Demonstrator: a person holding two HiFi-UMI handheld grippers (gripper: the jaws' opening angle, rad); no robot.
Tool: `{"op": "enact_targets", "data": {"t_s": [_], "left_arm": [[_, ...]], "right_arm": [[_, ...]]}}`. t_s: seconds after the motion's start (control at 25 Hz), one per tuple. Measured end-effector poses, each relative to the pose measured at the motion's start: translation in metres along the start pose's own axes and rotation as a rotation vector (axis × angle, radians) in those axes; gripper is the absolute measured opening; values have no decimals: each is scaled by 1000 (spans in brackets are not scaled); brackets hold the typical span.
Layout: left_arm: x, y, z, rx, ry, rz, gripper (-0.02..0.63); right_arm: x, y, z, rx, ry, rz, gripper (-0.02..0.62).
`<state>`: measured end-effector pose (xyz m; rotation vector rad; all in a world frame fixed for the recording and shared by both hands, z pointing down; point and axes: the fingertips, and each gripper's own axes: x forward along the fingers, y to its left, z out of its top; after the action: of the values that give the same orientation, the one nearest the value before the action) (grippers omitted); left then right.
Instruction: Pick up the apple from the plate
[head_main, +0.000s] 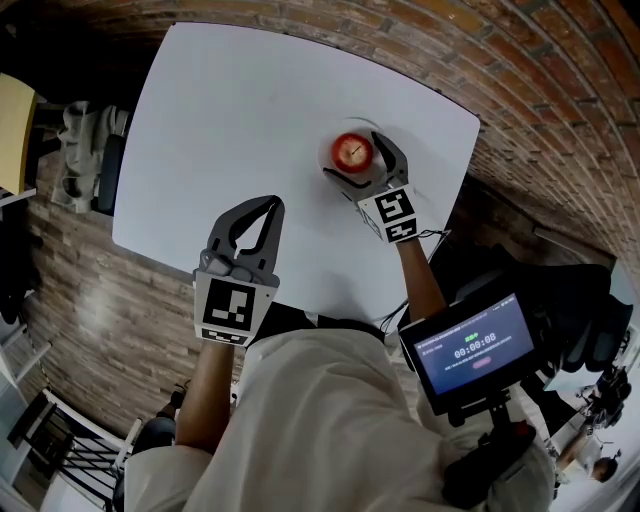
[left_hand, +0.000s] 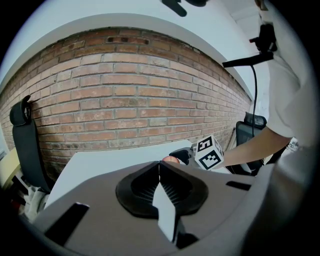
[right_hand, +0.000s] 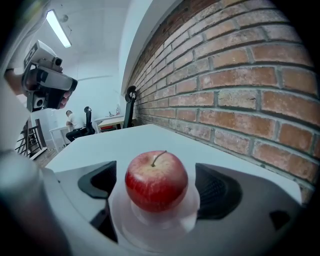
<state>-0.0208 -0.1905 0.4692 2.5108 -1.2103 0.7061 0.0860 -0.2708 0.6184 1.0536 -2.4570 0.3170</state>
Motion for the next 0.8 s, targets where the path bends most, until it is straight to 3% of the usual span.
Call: {"op": "enact_targets", "data": {"t_s": [0.52, 0.8], "left_arm": [[-2, 0, 0, 0, 0, 4, 6], [-2, 0, 0, 1, -1, 4, 6]], "right_arm": [[3, 2, -6, -7, 26, 6, 483], [3, 2, -6, -30, 34, -2, 448]]}}
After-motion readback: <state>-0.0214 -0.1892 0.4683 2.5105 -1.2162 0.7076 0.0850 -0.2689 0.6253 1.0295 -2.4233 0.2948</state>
